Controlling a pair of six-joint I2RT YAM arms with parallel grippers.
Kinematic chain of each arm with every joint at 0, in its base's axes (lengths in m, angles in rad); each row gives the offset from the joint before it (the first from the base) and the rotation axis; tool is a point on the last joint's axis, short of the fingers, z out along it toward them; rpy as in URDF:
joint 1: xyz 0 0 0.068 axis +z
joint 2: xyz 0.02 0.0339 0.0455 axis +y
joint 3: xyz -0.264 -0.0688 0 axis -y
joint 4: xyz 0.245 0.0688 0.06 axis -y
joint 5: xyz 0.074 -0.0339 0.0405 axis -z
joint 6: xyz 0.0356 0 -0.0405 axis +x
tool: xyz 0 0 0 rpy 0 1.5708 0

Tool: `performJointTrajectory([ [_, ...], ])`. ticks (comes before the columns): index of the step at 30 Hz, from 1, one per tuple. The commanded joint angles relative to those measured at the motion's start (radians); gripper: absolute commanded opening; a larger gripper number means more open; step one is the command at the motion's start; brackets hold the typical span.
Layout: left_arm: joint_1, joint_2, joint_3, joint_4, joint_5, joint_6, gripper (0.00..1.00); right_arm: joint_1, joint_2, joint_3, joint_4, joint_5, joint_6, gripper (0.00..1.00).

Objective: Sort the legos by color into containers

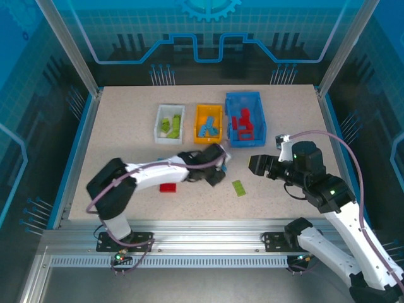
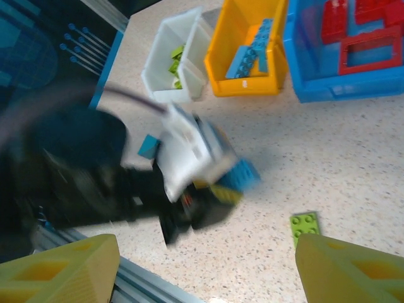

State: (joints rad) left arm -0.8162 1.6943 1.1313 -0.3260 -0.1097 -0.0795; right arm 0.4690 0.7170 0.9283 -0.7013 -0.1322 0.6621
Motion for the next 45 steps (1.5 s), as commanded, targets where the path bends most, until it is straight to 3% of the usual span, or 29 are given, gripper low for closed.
performJointTrajectory([
  [1,0.136,-0.046,0.088,-0.061,0.1,-0.1,0.27,0.068,0.059,-0.003,0.111,0.019,-0.011,0.75],
  [5,0.263,0.05,0.252,-0.113,0.157,-0.153,0.27,0.162,0.179,0.029,0.208,0.12,-0.035,0.74],
  [10,0.35,0.237,0.472,-0.146,0.186,-0.221,0.26,0.242,0.319,0.08,0.312,0.21,-0.079,0.73],
  [14,0.372,0.398,0.671,-0.19,0.2,-0.25,0.26,0.281,0.422,0.154,0.316,0.289,-0.096,0.72],
  [21,0.377,0.608,0.904,-0.266,0.175,-0.268,0.28,0.29,0.476,0.187,0.328,0.305,-0.084,0.71],
  [25,0.379,0.654,0.946,-0.28,0.198,-0.28,0.42,0.289,0.472,0.175,0.324,0.304,-0.079,0.71],
  [29,0.376,0.591,0.889,-0.251,0.21,-0.289,0.58,0.288,0.454,0.151,0.319,0.307,-0.079,0.72],
  [36,0.37,0.395,0.714,-0.189,0.22,-0.328,0.63,0.303,0.446,0.139,0.288,0.319,-0.115,0.72],
  [45,0.391,-0.176,0.22,-0.168,0.065,-0.504,0.69,0.541,0.705,0.178,0.318,0.27,-0.429,0.77],
])
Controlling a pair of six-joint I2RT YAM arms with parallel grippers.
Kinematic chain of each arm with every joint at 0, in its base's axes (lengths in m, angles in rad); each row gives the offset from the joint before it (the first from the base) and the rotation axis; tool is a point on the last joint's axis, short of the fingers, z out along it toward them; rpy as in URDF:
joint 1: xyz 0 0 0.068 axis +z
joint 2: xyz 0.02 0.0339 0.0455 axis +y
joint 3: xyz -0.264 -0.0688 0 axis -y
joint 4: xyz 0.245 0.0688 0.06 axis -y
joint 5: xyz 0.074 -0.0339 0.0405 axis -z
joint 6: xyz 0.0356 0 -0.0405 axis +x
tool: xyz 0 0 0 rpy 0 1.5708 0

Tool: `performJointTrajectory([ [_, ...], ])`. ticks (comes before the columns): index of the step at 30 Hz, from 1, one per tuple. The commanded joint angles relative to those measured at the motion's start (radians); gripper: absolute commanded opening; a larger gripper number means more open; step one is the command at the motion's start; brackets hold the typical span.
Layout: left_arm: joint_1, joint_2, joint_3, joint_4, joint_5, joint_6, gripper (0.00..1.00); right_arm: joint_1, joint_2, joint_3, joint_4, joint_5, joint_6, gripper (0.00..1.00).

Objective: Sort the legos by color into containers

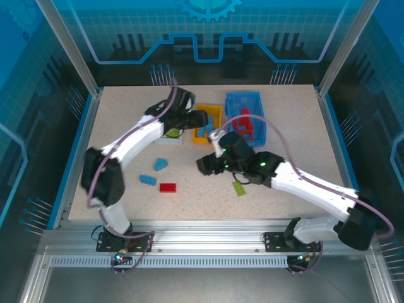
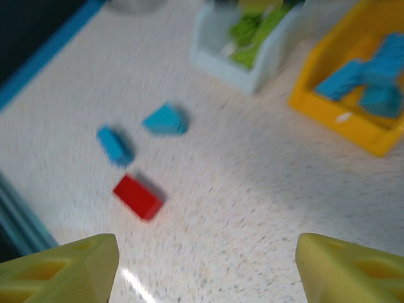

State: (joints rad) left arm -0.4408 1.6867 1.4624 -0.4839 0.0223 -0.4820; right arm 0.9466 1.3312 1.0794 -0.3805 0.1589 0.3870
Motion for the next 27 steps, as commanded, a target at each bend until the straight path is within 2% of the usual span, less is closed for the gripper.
performJointTrajectory([
  [1,0.018,-0.249,-0.178,-0.019,-0.079,-0.126,0.69,0.084,0.138,0.044,-0.01,-0.033,-0.188,0.78],
  [8,0.021,-0.818,-0.513,-0.258,-0.212,-0.301,0.73,0.139,0.478,0.259,-0.106,-0.046,-0.354,0.83],
  [13,0.021,-1.126,-0.618,-0.502,-0.199,-0.436,0.73,0.14,0.667,0.402,-0.137,-0.035,-0.433,0.85],
  [19,0.021,-1.308,-0.619,-0.785,-0.129,-0.566,0.73,0.136,0.813,0.55,-0.182,-0.069,-0.477,0.85],
  [23,0.021,-1.35,-0.62,-0.865,-0.082,-0.602,0.73,0.132,0.877,0.624,-0.212,-0.077,-0.483,0.84],
  [27,0.021,-1.352,-0.612,-0.876,-0.081,-0.596,0.74,0.132,0.925,0.671,-0.236,-0.083,-0.478,0.75],
])
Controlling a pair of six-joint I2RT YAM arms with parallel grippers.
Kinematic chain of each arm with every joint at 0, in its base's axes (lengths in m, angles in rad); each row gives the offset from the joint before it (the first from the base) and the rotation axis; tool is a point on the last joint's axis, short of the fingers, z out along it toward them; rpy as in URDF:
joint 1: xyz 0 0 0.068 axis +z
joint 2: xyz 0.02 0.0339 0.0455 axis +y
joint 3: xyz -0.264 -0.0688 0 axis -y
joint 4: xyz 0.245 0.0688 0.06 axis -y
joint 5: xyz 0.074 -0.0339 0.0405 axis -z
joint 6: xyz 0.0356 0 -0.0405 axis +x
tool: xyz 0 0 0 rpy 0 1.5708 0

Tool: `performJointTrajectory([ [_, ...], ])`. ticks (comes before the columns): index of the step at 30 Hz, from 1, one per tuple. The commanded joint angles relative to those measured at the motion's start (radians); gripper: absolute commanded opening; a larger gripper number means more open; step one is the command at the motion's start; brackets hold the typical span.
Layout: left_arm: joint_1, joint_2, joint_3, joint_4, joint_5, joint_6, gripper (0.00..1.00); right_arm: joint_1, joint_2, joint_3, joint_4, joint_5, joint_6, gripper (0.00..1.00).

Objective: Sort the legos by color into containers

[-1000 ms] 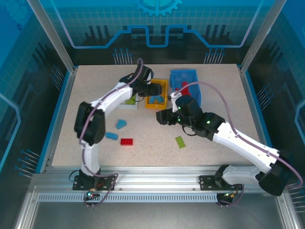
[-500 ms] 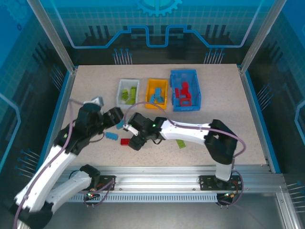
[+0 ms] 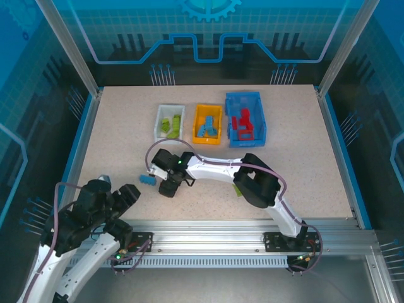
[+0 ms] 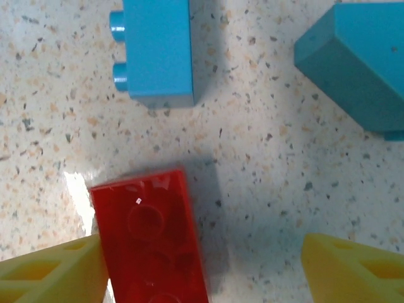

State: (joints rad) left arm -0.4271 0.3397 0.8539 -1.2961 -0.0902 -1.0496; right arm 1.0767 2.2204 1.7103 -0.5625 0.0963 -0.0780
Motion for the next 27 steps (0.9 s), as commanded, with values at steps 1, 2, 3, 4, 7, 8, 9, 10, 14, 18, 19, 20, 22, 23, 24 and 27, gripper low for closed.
performJointTrajectory([
  [1,0.007,-0.001,-0.003,-0.055,0.035,-0.026,0.75,0.001,0.044,0.048,-0.059,-0.021,-0.01,0.71],
  [2,0.007,0.003,-0.004,-0.048,0.036,-0.026,0.75,0.002,0.051,0.053,-0.062,-0.023,-0.008,0.67],
  [3,0.007,0.006,-0.004,-0.041,0.035,-0.025,0.75,0.003,0.054,0.053,-0.063,-0.025,-0.007,0.64],
  [4,0.007,0.011,-0.004,-0.033,0.038,-0.023,0.75,0.003,0.055,0.052,-0.062,-0.022,-0.002,0.62],
  [7,0.008,0.023,-0.004,-0.014,0.043,-0.014,0.76,0.003,0.047,0.038,-0.047,-0.008,0.014,0.47],
  [8,0.007,0.027,-0.004,-0.007,0.047,-0.011,0.76,0.003,0.036,0.03,-0.039,-0.004,0.019,0.44],
  [9,0.007,0.033,-0.006,0.002,0.053,-0.007,0.76,0.003,0.02,0.016,-0.03,0.0,0.025,0.41],
  [10,0.007,0.04,-0.007,0.02,0.064,0.002,0.76,0.003,-0.006,0.0,-0.018,0.012,0.035,0.37],
  [14,0.008,0.09,-0.005,0.129,0.128,0.07,0.78,-0.017,-0.177,-0.129,0.053,0.073,0.105,0.34],
  [18,0.006,0.163,0.024,0.226,0.162,0.146,0.8,-0.106,-0.417,-0.308,0.085,0.111,0.216,0.33],
  [19,0.005,0.187,0.032,0.257,0.169,0.164,0.8,-0.142,-0.473,-0.351,0.088,0.114,0.243,0.33],
  [20,0.003,0.212,0.038,0.286,0.18,0.179,0.8,-0.176,-0.523,-0.388,0.089,0.112,0.264,0.33],
  [22,-0.015,0.292,0.052,0.373,0.191,0.202,0.8,-0.274,-0.602,-0.447,0.083,0.112,0.31,0.33],
  [23,-0.038,0.33,0.061,0.41,0.188,0.21,0.8,-0.318,-0.625,-0.456,0.07,0.119,0.328,0.33],
  [24,-0.078,0.379,0.075,0.452,0.165,0.223,0.81,-0.374,-0.642,-0.456,0.052,0.13,0.352,0.33],
  [27,-0.247,0.535,0.151,0.543,0.022,0.281,0.82,-0.516,-0.645,-0.421,0.018,0.156,0.391,0.33],
])
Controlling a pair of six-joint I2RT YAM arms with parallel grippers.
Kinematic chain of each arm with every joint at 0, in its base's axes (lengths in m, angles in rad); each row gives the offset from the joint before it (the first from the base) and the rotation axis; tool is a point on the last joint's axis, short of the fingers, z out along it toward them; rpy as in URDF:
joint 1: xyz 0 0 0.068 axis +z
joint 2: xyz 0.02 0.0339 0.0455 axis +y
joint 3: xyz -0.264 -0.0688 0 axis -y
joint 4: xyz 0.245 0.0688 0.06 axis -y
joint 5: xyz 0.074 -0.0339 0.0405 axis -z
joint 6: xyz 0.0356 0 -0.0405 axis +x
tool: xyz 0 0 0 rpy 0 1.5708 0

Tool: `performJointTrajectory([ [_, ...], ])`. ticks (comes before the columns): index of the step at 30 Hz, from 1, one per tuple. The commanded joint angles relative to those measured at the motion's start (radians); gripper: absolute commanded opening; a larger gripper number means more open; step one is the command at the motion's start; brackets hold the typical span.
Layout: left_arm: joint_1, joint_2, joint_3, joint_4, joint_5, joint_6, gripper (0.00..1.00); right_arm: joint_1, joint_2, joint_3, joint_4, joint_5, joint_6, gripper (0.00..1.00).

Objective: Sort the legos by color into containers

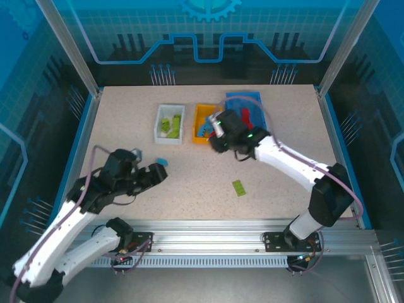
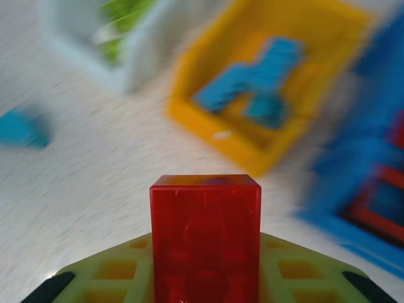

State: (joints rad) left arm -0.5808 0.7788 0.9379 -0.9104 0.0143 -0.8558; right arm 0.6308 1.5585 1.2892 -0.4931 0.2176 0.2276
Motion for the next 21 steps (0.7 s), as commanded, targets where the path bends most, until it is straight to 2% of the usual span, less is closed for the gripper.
performJointTrajectory([
  [1,-0.14,0.155,0.093,0.188,-0.115,0.106,0.83,-0.114,0.034,0.027,-0.06,0.032,0.092,0.33],
  [5,-0.22,0.331,0.144,0.336,-0.129,0.141,0.83,-0.239,0.19,0.218,-0.129,-0.006,0.108,0.33],
  [10,-0.311,0.517,0.219,0.485,-0.148,0.254,0.84,-0.338,0.434,0.49,-0.213,-0.079,0.113,0.34],
  [16,-0.388,0.697,0.299,0.53,-0.171,0.379,0.85,-0.387,0.674,0.748,-0.3,-0.199,0.107,0.37],
  [21,-0.408,0.808,0.325,0.524,-0.164,0.4,0.86,-0.4,0.746,0.817,-0.318,-0.236,0.107,0.45],
])
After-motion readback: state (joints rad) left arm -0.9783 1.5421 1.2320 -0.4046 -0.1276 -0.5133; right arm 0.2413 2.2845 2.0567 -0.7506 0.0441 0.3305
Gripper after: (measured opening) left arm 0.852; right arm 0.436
